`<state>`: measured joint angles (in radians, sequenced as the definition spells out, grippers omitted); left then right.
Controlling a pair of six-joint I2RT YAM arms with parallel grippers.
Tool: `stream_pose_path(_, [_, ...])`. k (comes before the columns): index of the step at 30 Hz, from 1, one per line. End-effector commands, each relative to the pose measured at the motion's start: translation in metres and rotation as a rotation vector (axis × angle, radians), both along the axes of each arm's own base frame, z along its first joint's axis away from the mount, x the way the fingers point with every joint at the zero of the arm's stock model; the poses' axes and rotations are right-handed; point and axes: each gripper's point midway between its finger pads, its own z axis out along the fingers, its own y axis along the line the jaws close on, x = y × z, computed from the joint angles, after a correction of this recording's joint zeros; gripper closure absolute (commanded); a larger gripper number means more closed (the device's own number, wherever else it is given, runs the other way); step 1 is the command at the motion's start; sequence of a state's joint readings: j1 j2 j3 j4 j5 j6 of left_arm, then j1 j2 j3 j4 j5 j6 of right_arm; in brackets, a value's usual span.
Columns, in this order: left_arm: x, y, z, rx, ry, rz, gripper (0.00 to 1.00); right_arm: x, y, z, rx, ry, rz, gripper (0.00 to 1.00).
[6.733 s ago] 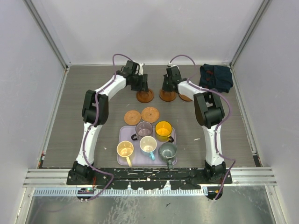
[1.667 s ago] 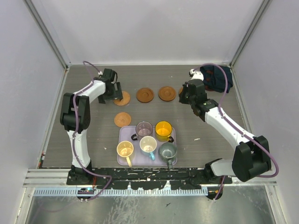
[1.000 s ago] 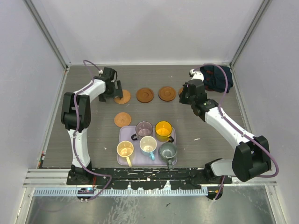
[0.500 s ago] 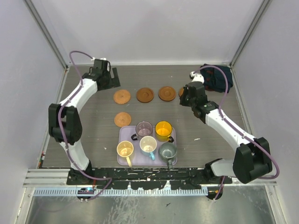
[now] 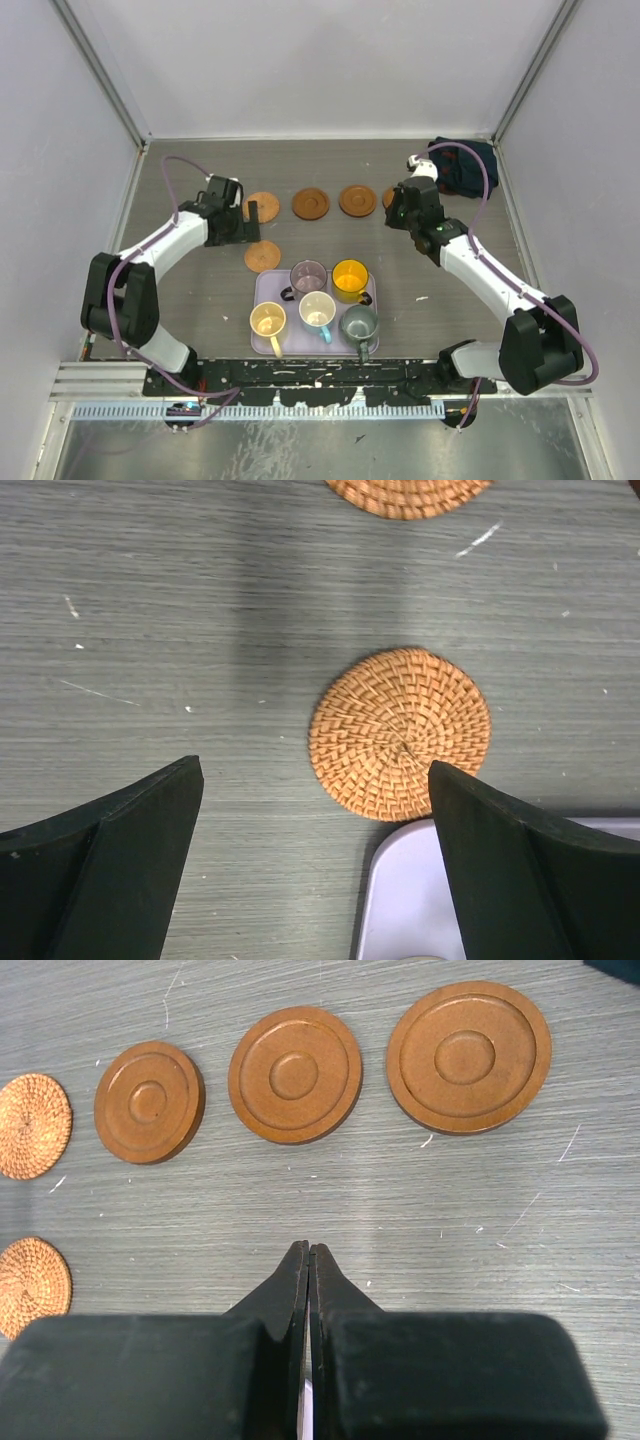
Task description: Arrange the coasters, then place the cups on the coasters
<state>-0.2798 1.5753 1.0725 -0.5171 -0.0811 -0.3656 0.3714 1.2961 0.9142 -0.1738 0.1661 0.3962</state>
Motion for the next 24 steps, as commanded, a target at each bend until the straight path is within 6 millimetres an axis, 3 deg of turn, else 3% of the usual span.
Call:
stream_pose_path(1, [0.006, -0.013, 0.025, -0.024, -0.097, -0.044, 0.04, 0.004, -0.004, 0.021, 0.027, -0.077, -0.037, 0.99])
stream_pose_path(14, [-0.008, -0.018, -0.023, 0.054, 0.022, -0.05, 0.05, -0.006, -0.032, 0.035, -0.012, -0.126, -0.159, 0.98])
stream_pose_path(20, [-0.005, -0.01, -0.032, 0.109, 0.038, -0.028, 0.12, -0.009, -0.037, 0.039, -0.012, -0.136, -0.183, 0.97])
stream_pose_path(24, [-0.007, -0.004, -0.037, 0.147, 0.063, -0.017, 0.23, -0.009, -0.038, 0.041, -0.013, -0.14, -0.186, 0.97])
